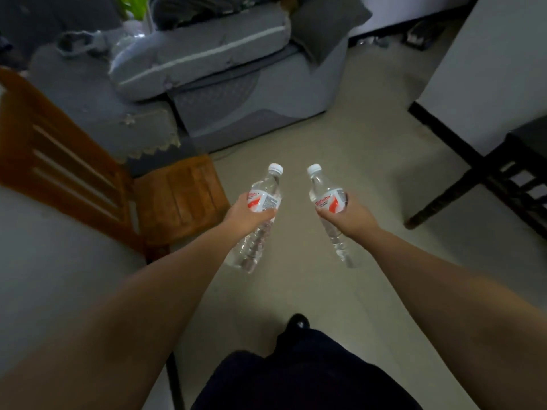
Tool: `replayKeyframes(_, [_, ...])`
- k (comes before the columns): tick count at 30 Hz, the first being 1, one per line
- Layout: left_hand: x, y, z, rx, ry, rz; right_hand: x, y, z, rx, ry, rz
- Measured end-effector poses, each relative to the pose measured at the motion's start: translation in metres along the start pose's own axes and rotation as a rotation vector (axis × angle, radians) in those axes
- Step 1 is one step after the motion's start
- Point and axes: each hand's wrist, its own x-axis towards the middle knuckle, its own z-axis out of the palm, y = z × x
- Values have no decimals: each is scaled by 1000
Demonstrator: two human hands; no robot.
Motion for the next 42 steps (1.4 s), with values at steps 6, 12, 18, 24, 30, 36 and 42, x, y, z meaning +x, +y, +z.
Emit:
replayKeyframes(6, [70,49,33,37,-152,54,48,12,-37,91,98,137])
replayKeyframes(12, [144,98,71,143,-308,145,98,20,-69,119,204,278])
replayKeyframes(18, [234,161,98,258,-453,251,159,18,-97,170,368,443])
replayKeyframes(24, [310,233,117,317,-603,343,205,3,-121,277,494,540])
replayKeyframes(30, [349,284,164,413,-686,440,235,9,-149,332,583,635])
replayKeyframes(36, [366,332,238,441,-796,511,262,46,-198,373,652,675])
replayKeyframes(42, [386,405,334,467,-849,544,307,102,-280,386,694,697])
